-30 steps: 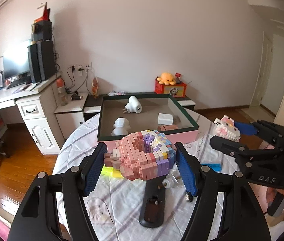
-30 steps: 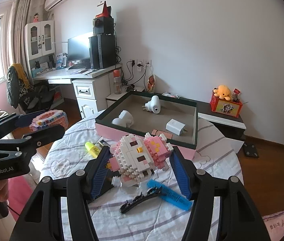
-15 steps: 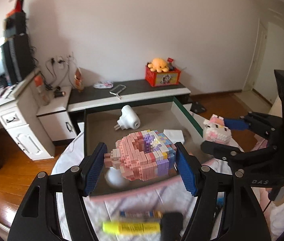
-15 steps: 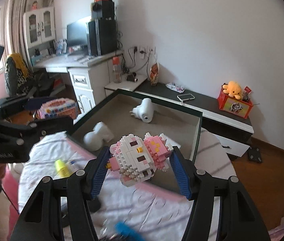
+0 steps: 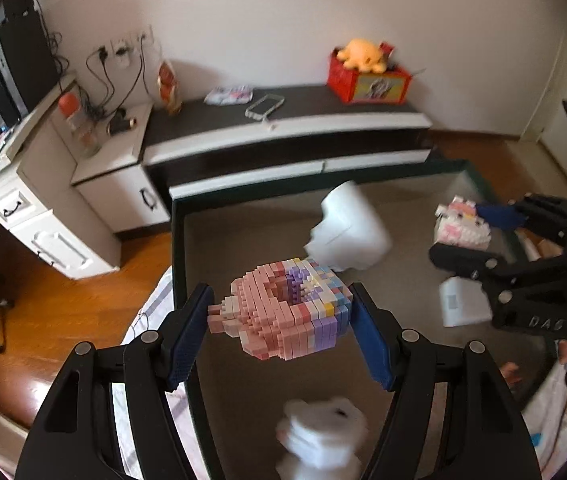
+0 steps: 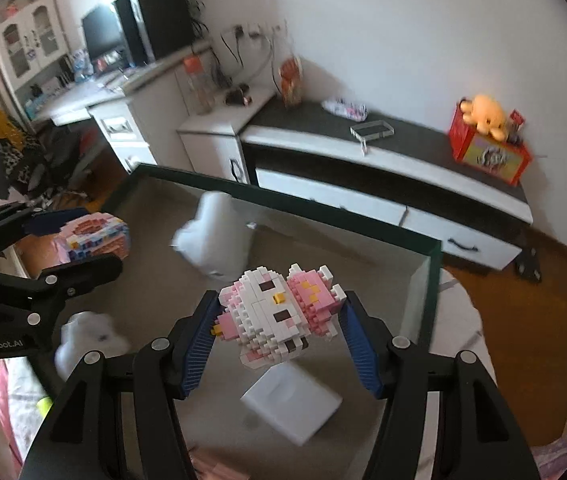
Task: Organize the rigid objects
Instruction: 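Lower both block figures into the pink box and open both tools, then withdraw both tools from the box toward the remaining items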
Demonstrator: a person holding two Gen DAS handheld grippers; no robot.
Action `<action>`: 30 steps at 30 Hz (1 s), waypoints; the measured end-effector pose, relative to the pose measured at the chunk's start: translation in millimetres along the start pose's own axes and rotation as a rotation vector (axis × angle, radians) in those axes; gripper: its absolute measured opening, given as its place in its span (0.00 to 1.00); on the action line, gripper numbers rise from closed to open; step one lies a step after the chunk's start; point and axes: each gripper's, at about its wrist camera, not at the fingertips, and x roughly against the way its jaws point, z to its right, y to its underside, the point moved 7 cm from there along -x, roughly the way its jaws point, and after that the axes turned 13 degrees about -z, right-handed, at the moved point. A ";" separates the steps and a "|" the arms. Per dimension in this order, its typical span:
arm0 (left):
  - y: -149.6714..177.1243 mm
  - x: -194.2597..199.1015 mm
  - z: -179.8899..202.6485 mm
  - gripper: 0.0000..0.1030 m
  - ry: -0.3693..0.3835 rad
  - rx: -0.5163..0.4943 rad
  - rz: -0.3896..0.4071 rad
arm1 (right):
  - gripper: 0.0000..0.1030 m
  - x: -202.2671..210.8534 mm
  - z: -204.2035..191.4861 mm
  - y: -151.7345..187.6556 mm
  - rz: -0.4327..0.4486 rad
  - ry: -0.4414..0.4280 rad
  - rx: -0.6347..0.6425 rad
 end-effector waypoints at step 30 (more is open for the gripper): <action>102.1 167.1 -0.9 1.00 -0.152 0.084 0.417 | 0.84 149.8 -31.1 76.3 0.312 0.039 0.037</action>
